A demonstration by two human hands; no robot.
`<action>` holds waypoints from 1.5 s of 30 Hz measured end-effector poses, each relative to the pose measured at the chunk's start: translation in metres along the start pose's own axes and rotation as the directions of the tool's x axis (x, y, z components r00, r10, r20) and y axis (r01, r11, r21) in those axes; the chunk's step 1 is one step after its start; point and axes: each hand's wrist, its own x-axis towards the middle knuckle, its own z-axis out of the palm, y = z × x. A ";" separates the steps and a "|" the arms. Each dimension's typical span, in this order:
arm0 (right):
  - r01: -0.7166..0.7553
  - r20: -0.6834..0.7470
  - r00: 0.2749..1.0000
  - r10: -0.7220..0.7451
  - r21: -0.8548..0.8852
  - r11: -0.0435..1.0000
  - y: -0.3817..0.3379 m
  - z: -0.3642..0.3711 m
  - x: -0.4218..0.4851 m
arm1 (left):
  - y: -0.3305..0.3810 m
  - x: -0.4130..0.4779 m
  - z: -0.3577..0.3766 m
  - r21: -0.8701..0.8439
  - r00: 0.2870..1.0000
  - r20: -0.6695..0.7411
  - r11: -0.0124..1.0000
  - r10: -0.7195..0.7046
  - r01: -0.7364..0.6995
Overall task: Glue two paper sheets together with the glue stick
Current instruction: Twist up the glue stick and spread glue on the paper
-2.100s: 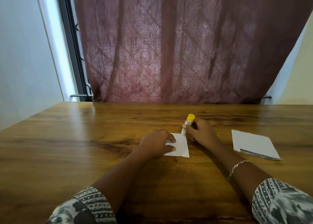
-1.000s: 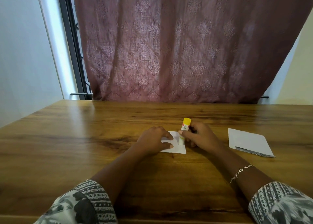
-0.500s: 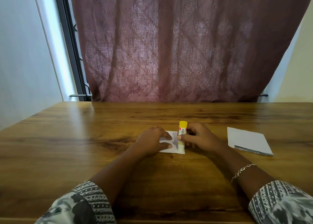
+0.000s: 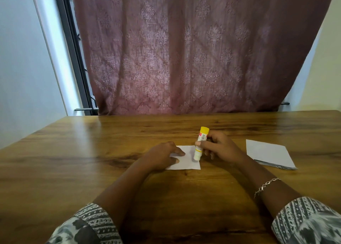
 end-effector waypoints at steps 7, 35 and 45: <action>-0.050 -0.049 0.998 0.049 -0.023 0.998 0.004 0.000 0.003 | 0.004 0.000 -0.001 0.204 0.989 -0.132 0.975 -0.066 0.092; -0.085 -0.098 0.993 0.068 -0.182 0.980 0.017 0.009 0.014 | 0.011 -0.002 0.010 0.494 0.961 -0.275 0.859 0.011 0.132; -0.063 -0.090 0.995 0.038 -0.291 0.955 0.017 0.010 0.017 | 0.010 0.000 0.010 0.488 0.958 -0.285 0.864 0.028 0.120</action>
